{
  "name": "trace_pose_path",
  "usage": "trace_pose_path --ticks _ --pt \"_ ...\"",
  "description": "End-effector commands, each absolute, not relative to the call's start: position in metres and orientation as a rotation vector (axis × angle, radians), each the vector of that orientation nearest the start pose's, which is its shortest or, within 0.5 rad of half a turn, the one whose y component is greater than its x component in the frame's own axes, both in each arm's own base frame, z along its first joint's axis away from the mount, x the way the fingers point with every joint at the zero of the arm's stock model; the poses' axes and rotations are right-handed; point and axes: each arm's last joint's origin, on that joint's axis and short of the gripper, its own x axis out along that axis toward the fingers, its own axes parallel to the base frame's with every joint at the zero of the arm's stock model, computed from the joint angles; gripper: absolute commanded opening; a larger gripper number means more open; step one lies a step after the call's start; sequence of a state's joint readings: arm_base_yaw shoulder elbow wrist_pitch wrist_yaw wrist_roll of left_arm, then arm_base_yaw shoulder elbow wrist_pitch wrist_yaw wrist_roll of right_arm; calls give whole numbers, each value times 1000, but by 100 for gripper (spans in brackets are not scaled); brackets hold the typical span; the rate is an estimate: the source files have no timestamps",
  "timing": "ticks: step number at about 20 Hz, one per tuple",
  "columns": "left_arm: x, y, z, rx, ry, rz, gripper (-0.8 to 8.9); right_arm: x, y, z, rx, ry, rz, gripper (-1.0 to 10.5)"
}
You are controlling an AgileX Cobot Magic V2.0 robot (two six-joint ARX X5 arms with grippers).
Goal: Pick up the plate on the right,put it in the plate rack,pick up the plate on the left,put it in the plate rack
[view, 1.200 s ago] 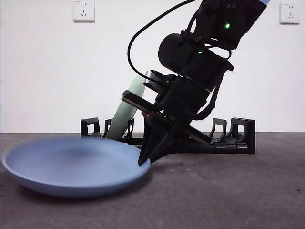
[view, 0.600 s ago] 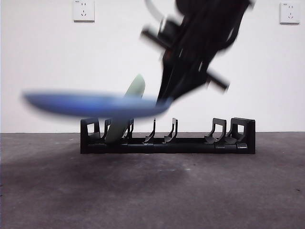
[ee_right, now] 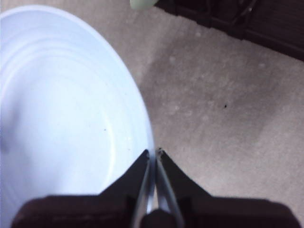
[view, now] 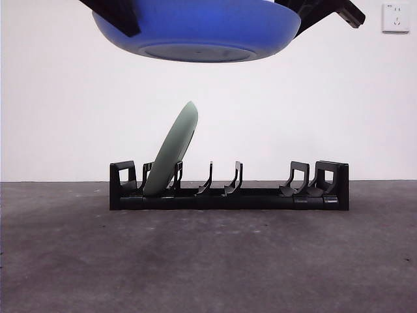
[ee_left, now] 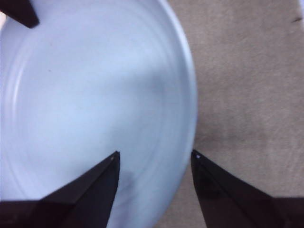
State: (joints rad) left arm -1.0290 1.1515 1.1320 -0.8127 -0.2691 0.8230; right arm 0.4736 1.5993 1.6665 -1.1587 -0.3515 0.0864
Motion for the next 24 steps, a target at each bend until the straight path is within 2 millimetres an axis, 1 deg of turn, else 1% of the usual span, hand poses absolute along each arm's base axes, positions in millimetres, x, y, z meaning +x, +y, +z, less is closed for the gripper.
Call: trace_pose_path --ticks 1,2,3,5,6,11,14,17,18,20,21,23,24 --pt "122 -191 329 1312 325 -1000 257 272 152 362 1 1141 706 -12" --pt "123 -192 328 1314 325 -1001 254 272 152 361 1 1142 705 -12" --pt "123 -192 328 1314 327 -1001 228 272 152 362 1 1141 706 -12" --pt "123 -192 328 1313 327 -1007 47 272 152 361 1 1142 705 -12" --pt "123 -192 327 1310 329 -1017 -15 272 152 361 1 1141 705 -12" --pt "121 -191 326 1303 361 -1032 -8 272 152 361 1 1145 705 -12" --pt "120 -191 325 1278 368 -1062 -8 273 148 361 6 1151 692 -12" --pt "119 -192 325 1258 363 -1102 -8 274 145 362 7 1150 688 11" --pt "119 -192 325 1247 360 -1125 -8 274 143 363 -4 1138 694 52" --pt "118 -192 325 1234 357 -1149 -8 274 140 368 -6 1120 693 252" --pt "118 -193 325 1226 358 -1155 -8 274 138 372 -1 1105 691 308" --pt "118 -195 325 1175 364 -1186 -8 272 132 387 3 1045 688 320" --pt "118 -197 324 1130 370 -1220 -8 268 127 399 1 997 685 320"
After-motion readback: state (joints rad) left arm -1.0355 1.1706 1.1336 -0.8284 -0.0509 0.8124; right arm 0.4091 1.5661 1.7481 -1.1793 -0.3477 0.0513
